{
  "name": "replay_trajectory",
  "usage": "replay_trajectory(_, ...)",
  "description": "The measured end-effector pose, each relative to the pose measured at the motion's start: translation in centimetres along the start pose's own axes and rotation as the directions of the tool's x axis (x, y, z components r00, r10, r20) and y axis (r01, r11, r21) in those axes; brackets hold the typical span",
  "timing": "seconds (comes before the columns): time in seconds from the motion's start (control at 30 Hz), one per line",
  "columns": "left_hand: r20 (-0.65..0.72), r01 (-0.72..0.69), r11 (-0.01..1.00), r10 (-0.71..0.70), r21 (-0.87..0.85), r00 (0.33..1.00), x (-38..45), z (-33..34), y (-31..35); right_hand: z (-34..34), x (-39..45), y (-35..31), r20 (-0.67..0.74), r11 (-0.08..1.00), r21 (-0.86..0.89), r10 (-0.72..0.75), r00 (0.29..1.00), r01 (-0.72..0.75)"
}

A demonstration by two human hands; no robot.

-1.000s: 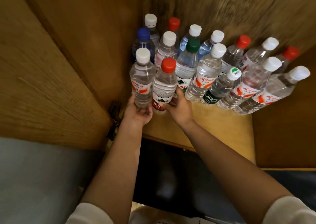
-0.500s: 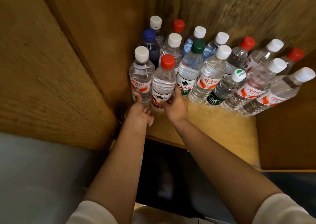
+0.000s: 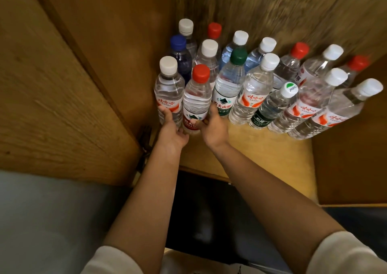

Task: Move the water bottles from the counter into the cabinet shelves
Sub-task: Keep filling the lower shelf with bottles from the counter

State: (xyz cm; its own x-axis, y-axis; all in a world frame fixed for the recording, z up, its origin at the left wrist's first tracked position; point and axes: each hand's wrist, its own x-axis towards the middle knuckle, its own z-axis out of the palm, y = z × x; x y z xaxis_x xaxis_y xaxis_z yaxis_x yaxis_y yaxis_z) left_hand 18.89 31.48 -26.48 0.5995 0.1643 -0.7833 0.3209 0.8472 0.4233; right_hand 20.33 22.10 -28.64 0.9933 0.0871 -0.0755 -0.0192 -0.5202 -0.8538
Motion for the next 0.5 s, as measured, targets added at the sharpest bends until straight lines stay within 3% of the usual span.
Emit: replay_trajectory(0.5,0.051,0.035,0.999,-0.035,0.008,0.998,-0.16,0.21,0.15,0.5,0.37,-0.26,-0.004,0.996,0.032,0.081,0.997,-0.081)
